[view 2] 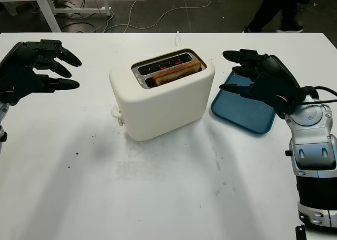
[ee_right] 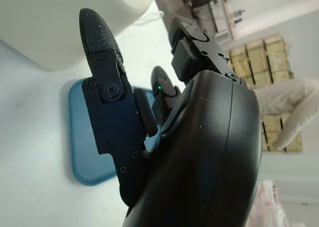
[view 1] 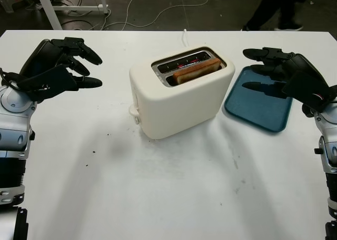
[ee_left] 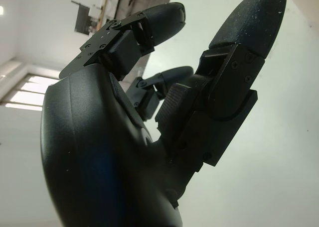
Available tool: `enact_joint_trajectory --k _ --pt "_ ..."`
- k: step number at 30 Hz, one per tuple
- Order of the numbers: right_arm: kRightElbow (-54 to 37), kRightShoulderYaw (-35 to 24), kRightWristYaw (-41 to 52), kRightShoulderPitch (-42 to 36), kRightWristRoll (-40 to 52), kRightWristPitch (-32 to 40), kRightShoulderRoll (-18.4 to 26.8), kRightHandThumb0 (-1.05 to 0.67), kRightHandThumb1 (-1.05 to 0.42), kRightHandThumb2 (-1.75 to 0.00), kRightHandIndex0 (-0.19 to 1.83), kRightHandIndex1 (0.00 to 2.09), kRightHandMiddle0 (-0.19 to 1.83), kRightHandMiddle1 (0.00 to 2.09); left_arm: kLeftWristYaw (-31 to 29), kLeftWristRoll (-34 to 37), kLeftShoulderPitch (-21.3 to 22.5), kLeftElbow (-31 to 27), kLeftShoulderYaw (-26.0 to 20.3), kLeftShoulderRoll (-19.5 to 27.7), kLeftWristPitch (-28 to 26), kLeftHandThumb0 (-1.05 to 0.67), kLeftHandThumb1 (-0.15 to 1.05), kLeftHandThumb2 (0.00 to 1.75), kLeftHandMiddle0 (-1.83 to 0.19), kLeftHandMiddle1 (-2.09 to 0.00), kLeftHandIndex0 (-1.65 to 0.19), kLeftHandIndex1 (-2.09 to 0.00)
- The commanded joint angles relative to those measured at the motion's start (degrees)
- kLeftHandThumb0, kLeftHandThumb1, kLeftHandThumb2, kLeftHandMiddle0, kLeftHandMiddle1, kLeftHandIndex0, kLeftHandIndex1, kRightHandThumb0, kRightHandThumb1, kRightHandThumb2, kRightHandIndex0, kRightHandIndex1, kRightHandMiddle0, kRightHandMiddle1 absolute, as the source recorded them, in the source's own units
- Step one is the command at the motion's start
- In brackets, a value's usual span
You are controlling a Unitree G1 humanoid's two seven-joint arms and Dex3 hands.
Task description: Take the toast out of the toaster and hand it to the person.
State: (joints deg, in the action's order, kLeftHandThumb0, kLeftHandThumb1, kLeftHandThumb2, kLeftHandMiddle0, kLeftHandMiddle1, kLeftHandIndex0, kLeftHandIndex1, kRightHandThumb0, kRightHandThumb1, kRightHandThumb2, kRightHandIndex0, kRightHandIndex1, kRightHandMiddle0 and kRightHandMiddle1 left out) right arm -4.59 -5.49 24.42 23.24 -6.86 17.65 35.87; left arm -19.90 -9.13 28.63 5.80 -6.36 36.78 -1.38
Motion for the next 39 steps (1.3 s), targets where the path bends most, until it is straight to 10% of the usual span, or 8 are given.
enact_joint_trajectory --k 1,39 --pt "-0.74 0.06 -0.05 0.26 0.93 0.48 -0.75 -0.63 -0.90 0.00 0.47 0.00 0.43 0.00 0.10 0.37 0.28 0.03 -0.13 0.14 0.45 -1.05 0.70 0.00 -0.74 -0.95 -0.69 -0.89" --pt "-0.40 0.23 0.13 0.32 0.99 0.57 -0.16 -0.63 -0.89 0.00 0.48 0.01 0.43 0.00 -0.18 -0.98 0.44 0.90 0.19 1.24 2.05 -1.05 0.71 0.00 -0.77 -0.90 -0.72 -0.85"
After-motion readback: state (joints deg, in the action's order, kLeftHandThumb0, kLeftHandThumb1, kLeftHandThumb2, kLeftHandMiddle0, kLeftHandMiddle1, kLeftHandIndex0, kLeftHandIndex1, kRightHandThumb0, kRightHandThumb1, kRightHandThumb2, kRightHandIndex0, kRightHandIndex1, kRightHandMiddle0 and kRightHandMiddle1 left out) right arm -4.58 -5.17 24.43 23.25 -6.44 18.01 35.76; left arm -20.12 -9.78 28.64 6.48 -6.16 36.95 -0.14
